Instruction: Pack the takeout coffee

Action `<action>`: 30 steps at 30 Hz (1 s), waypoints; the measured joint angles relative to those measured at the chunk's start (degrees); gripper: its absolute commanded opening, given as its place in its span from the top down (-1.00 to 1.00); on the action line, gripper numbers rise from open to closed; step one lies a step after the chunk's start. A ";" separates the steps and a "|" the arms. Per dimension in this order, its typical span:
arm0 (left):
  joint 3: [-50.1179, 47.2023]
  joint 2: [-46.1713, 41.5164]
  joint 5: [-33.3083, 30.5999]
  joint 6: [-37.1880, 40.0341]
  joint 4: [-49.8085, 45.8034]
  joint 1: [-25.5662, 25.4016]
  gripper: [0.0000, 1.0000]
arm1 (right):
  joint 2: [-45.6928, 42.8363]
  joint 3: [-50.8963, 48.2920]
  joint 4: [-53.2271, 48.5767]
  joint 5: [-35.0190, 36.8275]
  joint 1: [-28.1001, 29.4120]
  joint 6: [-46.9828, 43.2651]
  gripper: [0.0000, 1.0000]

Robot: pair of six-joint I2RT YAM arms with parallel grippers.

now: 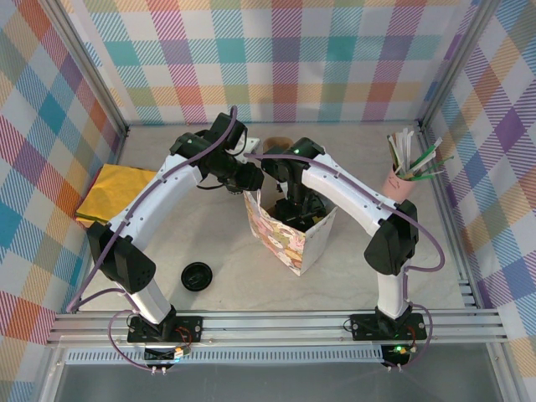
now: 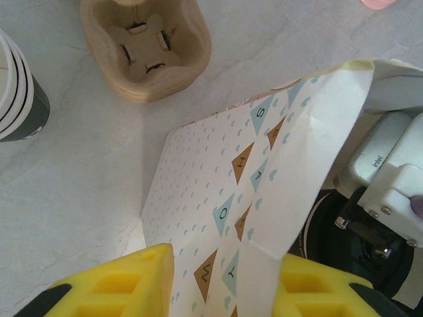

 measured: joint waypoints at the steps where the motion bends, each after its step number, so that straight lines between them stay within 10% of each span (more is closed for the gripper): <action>1: 0.00 0.00 0.00 0.00 -0.02 0.00 0.33 | 0.02 -0.02 0.00 0.00 0.00 0.00 -0.42; 30: -0.33 0.00 0.00 -0.04 -0.02 0.00 0.33 | 0.02 -1.55 0.00 -0.44 0.00 0.00 -0.42</action>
